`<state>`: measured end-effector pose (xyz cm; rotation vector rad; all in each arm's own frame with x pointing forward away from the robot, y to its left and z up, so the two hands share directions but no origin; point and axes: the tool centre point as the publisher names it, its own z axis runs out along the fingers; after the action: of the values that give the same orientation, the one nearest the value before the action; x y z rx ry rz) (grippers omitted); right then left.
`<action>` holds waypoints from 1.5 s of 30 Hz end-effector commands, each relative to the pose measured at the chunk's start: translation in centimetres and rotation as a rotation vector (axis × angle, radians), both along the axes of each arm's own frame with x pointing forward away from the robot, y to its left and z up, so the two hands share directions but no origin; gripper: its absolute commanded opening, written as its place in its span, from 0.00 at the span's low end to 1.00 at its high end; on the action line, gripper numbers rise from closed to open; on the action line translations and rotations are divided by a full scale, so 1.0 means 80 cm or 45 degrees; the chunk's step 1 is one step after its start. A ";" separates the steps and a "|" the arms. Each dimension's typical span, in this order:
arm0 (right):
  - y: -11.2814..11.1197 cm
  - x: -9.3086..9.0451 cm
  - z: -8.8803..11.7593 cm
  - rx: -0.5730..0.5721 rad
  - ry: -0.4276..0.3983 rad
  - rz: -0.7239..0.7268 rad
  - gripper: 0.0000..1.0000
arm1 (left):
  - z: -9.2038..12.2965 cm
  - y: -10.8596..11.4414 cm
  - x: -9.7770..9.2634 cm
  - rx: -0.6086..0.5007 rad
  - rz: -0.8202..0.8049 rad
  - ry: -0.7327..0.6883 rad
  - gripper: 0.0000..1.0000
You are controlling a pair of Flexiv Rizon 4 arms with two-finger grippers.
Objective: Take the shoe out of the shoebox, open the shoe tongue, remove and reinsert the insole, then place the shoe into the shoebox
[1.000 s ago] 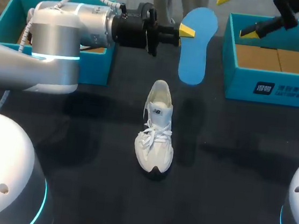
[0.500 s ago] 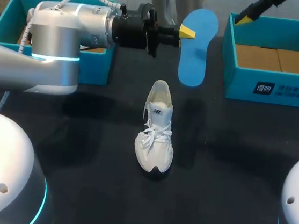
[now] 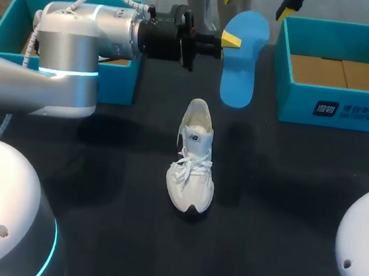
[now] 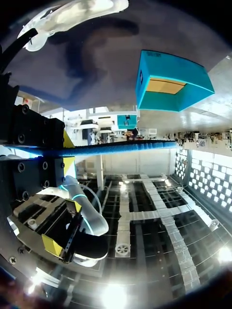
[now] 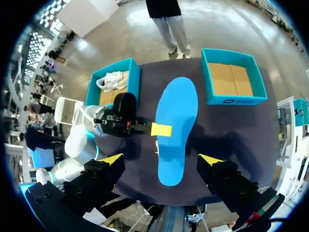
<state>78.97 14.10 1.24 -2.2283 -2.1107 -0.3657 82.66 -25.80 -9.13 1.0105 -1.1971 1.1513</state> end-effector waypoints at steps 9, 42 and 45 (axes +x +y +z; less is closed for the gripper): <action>0.002 0.003 0.002 -0.298 0.022 -0.055 1.00 | 0.002 0.002 -0.001 0.011 0.008 -0.001 0.00; -0.046 -0.009 -0.025 0.322 -0.063 -0.033 1.00 | 0.002 0.007 -0.001 0.013 0.007 -0.007 0.00; -0.054 -0.009 -0.030 0.429 -0.082 -0.026 1.00 | 0.002 0.007 -0.001 0.016 0.007 -0.008 0.00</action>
<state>78.65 10.85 -0.36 -2.2744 -2.0394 -0.4332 82.62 -25.31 -9.04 1.0179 -1.2060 1.1547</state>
